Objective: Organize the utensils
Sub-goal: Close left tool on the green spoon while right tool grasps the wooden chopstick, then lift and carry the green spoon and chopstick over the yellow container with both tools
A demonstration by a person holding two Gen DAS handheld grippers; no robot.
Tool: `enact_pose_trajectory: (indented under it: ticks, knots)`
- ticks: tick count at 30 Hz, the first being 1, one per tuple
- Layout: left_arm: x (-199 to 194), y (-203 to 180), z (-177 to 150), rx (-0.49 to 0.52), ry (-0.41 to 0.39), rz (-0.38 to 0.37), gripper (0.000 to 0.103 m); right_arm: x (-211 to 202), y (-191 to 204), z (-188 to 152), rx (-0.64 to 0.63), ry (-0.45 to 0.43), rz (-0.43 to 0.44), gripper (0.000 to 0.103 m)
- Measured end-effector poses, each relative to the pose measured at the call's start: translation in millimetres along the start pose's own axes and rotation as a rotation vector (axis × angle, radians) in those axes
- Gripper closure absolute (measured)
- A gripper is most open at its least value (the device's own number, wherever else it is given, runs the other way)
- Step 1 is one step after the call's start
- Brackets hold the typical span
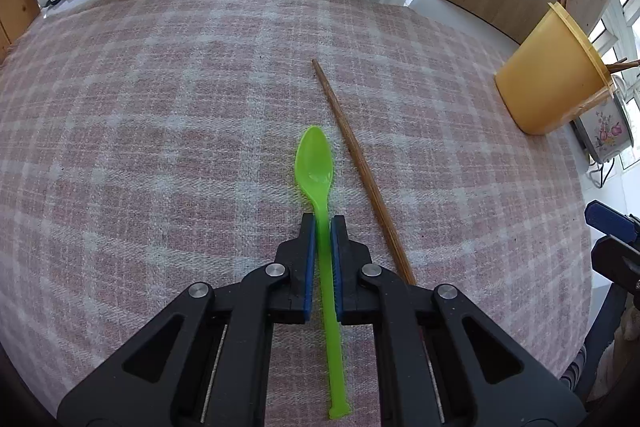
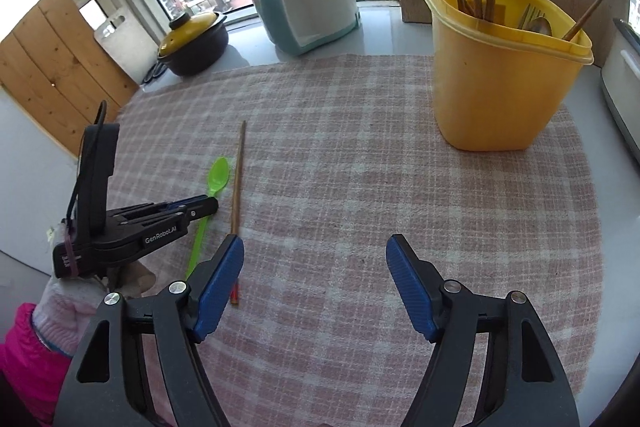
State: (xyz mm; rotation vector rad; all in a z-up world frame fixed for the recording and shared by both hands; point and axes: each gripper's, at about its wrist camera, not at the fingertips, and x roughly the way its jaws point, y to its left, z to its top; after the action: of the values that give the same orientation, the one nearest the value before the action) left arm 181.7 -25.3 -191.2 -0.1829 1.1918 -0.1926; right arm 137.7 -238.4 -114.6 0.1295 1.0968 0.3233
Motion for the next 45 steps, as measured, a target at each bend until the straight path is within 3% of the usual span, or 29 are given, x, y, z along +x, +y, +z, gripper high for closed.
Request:
enact_pose_trajectory:
  ticks: [10, 15, 21, 29, 37, 39, 45]
  knots:
    - [-10.7, 33.5, -1.7, -0.095, -0.011, -0.017, 0.098, 67.7, 40.1, 42.3, -0.09, 0.143, 0.067, 0.047]
    - [-16.9, 48.6, -3.2, -0.139, -0.017, -0.022, 0.098, 105.6, 52.7, 57.5, -0.103, 0.227, 0.051, 0.063]
    - [-21.3, 62.2, -5.5, -0.177, -0.024, -0.023, 0.099, 132.1, 62.3, 68.6, -0.117, 0.289, 0.024, 0.072]
    - [-19.9, 66.0, -7.7, -0.189, -0.026, -0.034, 0.099, 148.9, 79.5, 73.2, -0.161, 0.323, -0.023, 0.076]
    - [-18.7, 65.0, -7.4, -0.189, -0.027, -0.035, 0.099, 161.2, 108.8, 72.5, -0.292, 0.328, -0.143, 0.085]
    - [-19.0, 64.3, -7.9, -0.188, -0.027, -0.034, 0.099, 162.1, 113.1, 71.0, -0.304, 0.332, -0.137, 0.096]
    - [-25.2, 60.5, -7.3, -0.183, -0.04, -0.047, 0.099, 151.9, 110.6, 62.1, -0.258, 0.315, -0.092, 0.099]
